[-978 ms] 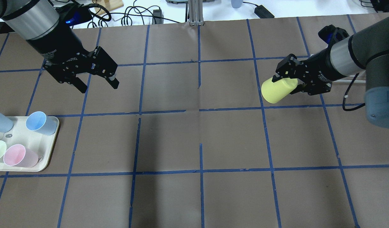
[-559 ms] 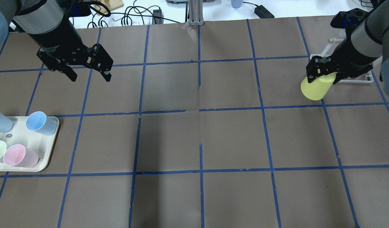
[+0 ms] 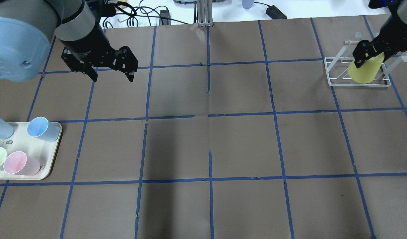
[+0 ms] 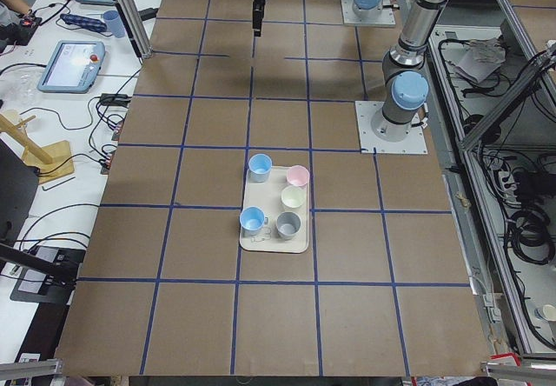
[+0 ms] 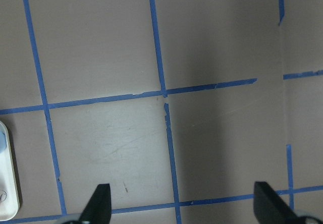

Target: Transfer IKEA cup to right arm and place on rack

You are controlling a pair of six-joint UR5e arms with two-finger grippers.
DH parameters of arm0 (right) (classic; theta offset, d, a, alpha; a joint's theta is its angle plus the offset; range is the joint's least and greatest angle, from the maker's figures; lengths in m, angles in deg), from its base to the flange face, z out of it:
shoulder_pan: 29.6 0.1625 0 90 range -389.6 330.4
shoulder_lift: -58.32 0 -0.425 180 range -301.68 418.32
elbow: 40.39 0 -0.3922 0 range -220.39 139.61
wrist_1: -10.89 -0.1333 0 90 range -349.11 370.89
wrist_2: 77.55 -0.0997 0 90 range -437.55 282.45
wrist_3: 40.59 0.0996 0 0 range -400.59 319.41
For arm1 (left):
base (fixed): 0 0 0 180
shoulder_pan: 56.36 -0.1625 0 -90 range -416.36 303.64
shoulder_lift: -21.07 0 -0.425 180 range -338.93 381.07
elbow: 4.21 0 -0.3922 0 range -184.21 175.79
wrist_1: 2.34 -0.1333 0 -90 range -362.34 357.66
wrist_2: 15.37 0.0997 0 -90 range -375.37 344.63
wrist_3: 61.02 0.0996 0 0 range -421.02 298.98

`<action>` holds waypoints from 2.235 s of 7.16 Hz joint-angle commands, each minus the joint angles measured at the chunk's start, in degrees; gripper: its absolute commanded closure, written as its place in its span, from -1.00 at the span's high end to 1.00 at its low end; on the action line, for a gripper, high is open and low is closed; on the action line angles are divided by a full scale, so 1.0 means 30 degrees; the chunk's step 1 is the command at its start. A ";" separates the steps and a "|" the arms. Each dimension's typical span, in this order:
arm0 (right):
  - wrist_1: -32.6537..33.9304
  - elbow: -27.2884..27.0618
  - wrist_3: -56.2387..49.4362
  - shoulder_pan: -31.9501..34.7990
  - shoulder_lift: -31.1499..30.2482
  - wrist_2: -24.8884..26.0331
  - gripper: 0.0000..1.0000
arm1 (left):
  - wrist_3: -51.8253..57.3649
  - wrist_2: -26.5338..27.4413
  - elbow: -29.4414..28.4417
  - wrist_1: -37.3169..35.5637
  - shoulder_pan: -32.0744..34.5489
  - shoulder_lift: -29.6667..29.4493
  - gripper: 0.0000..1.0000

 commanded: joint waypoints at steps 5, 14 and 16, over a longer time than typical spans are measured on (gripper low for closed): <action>0.0907 0.1872 -0.0882 -0.0936 0.2964 -0.0786 0.20 | -0.0329 0.0048 0.0128 -0.0034 -0.0132 0.0220 1.00; 0.2372 0.2197 -0.0881 -0.0936 0.5309 -0.1020 0.20 | -0.0329 0.0047 0.0158 -0.0034 -0.0132 0.0220 1.00; 0.2459 0.2167 -0.0794 -0.0994 0.5719 -0.1020 0.30 | -0.0358 0.0047 0.0158 -0.0034 -0.0132 0.0220 1.00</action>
